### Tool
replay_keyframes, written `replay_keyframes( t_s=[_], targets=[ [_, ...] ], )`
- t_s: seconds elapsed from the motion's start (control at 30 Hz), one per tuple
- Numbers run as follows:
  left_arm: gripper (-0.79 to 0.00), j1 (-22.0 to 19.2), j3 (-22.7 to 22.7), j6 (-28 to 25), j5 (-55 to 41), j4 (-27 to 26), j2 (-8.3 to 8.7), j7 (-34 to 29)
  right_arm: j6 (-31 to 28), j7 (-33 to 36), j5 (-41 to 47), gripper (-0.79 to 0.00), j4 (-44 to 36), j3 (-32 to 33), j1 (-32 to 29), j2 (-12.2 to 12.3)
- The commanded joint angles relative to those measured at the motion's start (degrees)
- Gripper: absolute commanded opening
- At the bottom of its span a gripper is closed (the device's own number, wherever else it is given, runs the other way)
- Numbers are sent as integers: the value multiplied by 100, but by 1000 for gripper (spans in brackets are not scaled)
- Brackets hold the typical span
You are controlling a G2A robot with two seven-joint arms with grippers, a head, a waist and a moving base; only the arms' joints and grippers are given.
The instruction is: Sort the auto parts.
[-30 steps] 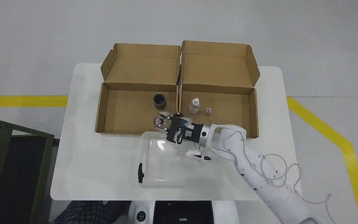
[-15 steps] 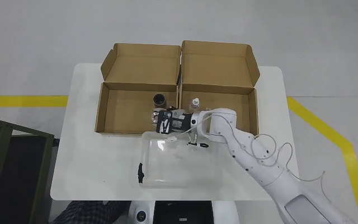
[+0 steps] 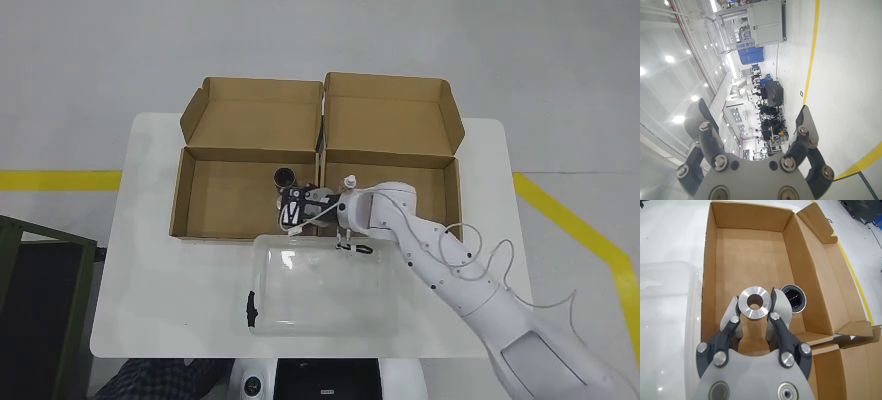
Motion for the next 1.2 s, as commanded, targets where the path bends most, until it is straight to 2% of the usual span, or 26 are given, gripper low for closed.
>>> replay_keyframes(
  t_s=[0.0,0.07,0.2,0.57,0.77,1.17],
  targets=[
    [0,0,0,0,0,0,0,0,-17,17,7,-708,57,-33,43,-24],
    [0,0,0,0,0,0,0,0,-16,33,6,-634,96,-70,83,-53],
    [0,0,0,0,0,0,0,0,-46,69,-23,-560,158,-107,147,-91],
    [0,0,0,0,0,0,0,0,-143,95,-42,-517,274,-113,186,-147],
    [0,0,0,0,0,0,0,0,-157,55,-62,-536,276,-49,165,-150],
    [0,0,0,0,0,0,0,0,-66,-186,-200,-468,-364,468,15,-25]
  ],
)
